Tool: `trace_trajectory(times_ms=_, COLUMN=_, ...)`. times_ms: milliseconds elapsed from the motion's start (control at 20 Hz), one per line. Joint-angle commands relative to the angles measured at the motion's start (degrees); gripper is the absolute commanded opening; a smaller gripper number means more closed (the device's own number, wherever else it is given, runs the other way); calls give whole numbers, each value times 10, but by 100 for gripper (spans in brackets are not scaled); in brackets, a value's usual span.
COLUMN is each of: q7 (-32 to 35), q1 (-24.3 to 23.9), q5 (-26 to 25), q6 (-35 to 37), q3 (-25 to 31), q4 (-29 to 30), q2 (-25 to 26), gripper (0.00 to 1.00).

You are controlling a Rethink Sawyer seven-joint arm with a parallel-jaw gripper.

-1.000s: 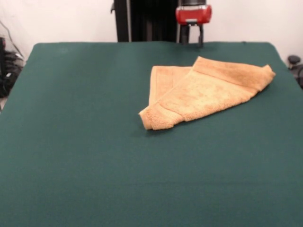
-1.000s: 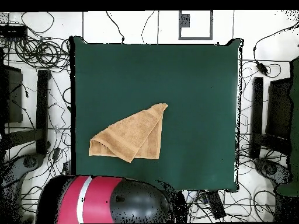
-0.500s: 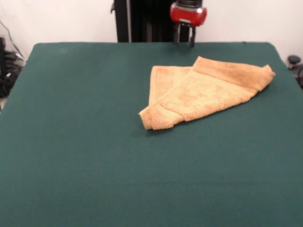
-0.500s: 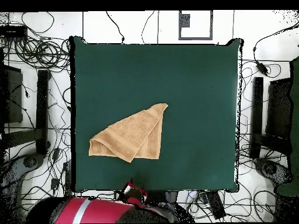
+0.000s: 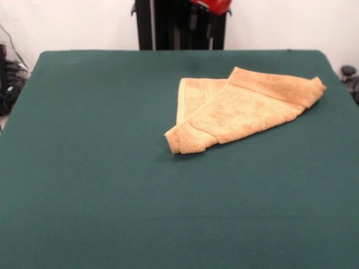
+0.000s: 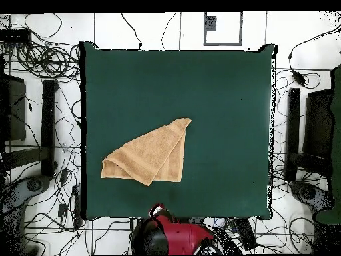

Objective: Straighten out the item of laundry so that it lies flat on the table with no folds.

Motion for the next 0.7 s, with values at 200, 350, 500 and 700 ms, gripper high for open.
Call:
trace_trajectory(times_ms=200, q7=-9, q1=22, q5=-14, q6=33, q3=68, q4=-93, q2=-30, gripper=100)
trace_trajectory(times_ms=350, q7=0, q1=31, q5=-19, q6=18, q3=57, q4=-88, q2=-26, gripper=100)
trace_trajectory(times_ms=500, q7=2, q1=20, q5=-29, q6=7, q3=60, q4=-77, q2=-28, gripper=100)
trace_trajectory(times_ms=700, q7=20, q1=23, q5=-41, q6=-32, q3=53, q4=-45, q2=-27, gripper=100)
